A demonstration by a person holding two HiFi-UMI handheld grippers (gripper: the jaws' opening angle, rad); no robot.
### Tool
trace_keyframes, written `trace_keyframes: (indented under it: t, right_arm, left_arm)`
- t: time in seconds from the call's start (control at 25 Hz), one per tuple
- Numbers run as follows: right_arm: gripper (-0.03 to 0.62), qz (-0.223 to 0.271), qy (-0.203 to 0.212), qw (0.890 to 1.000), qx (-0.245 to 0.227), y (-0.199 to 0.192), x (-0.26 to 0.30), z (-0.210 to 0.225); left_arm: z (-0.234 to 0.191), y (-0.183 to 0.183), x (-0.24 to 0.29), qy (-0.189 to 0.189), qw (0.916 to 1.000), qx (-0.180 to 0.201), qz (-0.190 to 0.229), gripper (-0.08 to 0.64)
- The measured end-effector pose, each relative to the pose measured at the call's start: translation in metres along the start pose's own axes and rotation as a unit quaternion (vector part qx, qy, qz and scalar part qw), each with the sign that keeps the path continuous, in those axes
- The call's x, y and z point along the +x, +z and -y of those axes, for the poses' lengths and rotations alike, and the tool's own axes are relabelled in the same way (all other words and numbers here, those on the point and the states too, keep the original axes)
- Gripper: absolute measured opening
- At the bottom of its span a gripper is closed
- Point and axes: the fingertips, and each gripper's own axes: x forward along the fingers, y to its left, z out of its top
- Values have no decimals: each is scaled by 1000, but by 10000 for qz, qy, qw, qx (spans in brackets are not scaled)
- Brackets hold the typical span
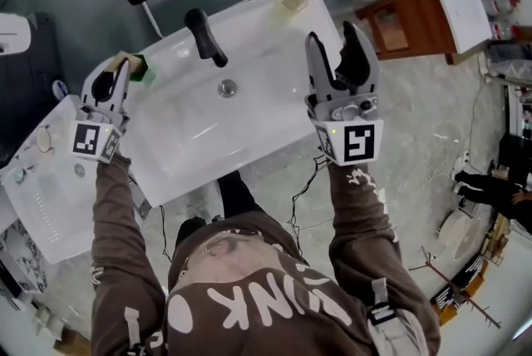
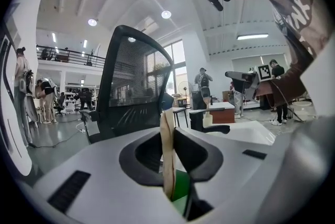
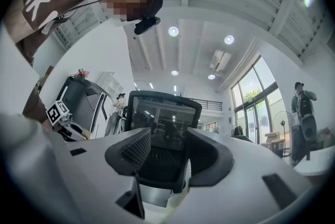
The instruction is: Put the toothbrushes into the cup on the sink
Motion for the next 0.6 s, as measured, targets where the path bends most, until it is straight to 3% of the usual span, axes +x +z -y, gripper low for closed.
trace_keyframes:
  t: [0.36,0.6]
  right_arm:
    - [222,119,262,9996,53,28,2,-33]
    - [222,62,502,9984,241,64,-10,-74]
  left_arm:
    - [12,83,-31,-48,9979,303,569,141]
    - [44,144,-72,-231,9952,332,891,149]
